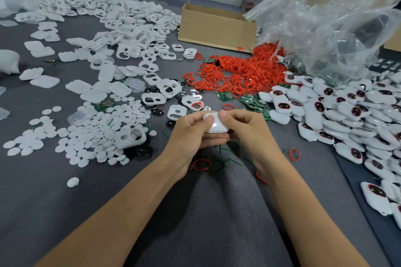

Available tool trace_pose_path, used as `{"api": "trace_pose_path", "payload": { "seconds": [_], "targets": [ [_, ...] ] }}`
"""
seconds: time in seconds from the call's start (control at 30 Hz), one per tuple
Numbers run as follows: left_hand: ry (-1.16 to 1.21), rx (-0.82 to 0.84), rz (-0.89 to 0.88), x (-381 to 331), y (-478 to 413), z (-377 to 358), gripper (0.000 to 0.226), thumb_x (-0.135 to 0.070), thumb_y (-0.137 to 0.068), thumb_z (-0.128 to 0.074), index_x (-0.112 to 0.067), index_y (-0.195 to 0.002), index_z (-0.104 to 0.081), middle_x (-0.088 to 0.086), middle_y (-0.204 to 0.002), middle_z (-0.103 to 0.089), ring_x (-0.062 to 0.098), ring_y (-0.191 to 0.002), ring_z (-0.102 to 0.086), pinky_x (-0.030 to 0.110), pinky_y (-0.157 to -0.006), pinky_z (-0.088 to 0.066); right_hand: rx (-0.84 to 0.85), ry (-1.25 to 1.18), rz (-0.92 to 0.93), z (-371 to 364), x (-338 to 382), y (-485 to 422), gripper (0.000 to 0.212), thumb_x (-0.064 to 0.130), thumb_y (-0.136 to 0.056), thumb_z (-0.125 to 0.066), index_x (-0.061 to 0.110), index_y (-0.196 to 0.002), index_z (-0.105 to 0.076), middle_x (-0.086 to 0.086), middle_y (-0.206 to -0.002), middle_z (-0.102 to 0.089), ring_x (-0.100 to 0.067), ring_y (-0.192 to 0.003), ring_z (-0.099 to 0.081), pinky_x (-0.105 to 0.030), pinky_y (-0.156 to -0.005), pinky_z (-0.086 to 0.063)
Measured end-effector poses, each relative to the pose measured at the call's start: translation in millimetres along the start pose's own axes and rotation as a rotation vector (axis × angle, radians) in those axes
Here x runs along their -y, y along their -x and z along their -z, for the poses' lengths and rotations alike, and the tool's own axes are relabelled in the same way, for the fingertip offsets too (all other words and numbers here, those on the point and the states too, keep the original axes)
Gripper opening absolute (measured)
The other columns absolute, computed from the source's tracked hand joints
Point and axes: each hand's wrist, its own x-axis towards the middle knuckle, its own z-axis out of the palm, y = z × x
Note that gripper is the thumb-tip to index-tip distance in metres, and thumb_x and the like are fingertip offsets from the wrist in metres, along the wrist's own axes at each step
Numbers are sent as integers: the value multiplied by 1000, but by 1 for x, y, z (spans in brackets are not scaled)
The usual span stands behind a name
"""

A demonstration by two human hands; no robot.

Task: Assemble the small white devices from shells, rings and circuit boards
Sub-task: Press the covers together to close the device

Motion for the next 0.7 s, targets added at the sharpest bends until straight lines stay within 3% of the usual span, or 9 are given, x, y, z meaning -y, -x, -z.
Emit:
{"api": "trace_pose_path", "payload": {
  "seconds": [0.1,0.2,0.43,0.6,0.7],
  "targets": [
    [-49,4,-42,1,1,0,23,-5,-101,-47,-11,-100,-69,9,-84,-75,25,-72,-74,26,-66,-59,38,-94,-56,5,2,0,9,11,-86,-66,3,-83,-72,-15,-70,-66,-20,-59,-56,-26,-57,-49],
    [-142,-6,-104,3,2,-1,23,-2,-101,-47,-7,-107,-68,17,-96,-73,29,-77,-73,27,-68,-60,19,-106,-73,7,3,0,6,6,-83,-68,2,-79,-69,-13,-64,-60,-16,-51,-49,-21,-48,-41],
    [-230,-76,-207,6,3,0,22,0,-98,-51,-6,-109,-69,18,-95,-73,29,-71,-73,29,-66,-61,-17,-56,52,0,2,1,13,0,-87,-63,2,-74,-61,10,-46,-52,1,-42,-41,-11,-44,-33],
    [-265,-74,-267,10,3,-2,22,-1,-98,-52,-8,-107,-72,14,-91,-74,26,-71,-74,28,-65,-60,-24,-74,97,0,2,2,14,-3,-87,-61,1,-74,-60,-2,-55,-49,-4,-49,-39,-14,-49,-33],
    [-229,-59,-247,8,2,-2,21,-8,-99,-52,-12,-104,-72,11,-93,-75,28,-73,-74,30,-69,-61,-27,-63,134,1,1,3,17,-5,-86,-62,3,-72,-59,9,-50,-50,-2,-48,-39,-14,-50,-33]
  ]
}}
